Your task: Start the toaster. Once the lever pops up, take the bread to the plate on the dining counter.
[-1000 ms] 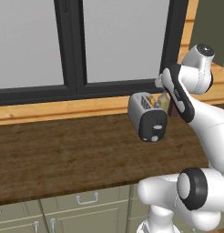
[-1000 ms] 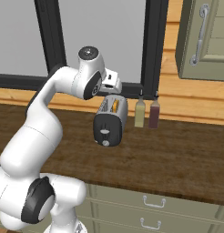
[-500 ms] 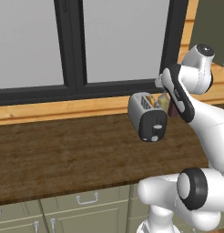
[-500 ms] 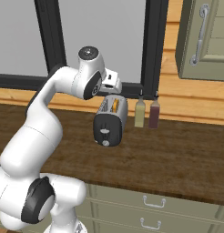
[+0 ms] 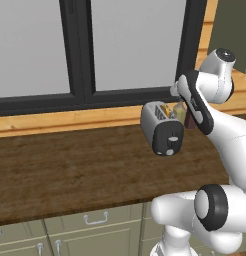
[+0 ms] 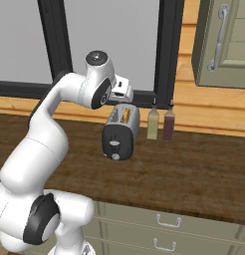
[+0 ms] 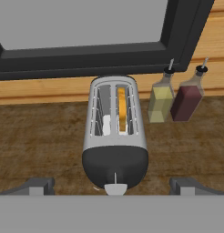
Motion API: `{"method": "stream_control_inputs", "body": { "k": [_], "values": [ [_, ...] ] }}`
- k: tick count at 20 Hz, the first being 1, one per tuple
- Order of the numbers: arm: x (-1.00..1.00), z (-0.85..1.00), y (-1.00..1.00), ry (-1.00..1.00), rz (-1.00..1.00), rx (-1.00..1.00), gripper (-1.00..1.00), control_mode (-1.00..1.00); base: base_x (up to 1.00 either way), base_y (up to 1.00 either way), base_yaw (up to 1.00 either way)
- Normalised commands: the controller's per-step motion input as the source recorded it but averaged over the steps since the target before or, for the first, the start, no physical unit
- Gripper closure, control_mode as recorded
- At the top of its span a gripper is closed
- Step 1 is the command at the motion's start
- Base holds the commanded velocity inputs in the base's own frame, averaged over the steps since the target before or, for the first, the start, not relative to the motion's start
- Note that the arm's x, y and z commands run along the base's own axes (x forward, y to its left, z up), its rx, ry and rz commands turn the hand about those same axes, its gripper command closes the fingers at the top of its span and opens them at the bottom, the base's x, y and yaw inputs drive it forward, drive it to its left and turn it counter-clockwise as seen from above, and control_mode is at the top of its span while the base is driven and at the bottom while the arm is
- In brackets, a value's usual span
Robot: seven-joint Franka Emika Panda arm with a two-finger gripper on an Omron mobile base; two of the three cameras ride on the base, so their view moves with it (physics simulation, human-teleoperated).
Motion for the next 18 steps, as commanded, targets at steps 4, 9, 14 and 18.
{"method": "stream_control_inputs", "body": {
  "k": [4, 9, 14, 18],
  "values": [
    [0.0, 0.0, 0.0, 0.0, 0.0, 0.0, -1.0, -1.0, 0.0, 0.0, 0.0],
    [0.0, 0.0, 0.0, 0.0, 0.0, 0.0, -1.0, -1.0, 0.0, 0.0, 0.0],
    [0.0, 0.0, 0.0, 0.0, 0.0, 0.0, -1.0, -1.0, 0.0, 0.0, 0.0],
    [0.0, 0.0, 0.0, 0.0, 0.0, 0.0, -1.0, -1.0, 0.0, 0.0, 0.0]
  ]
}}
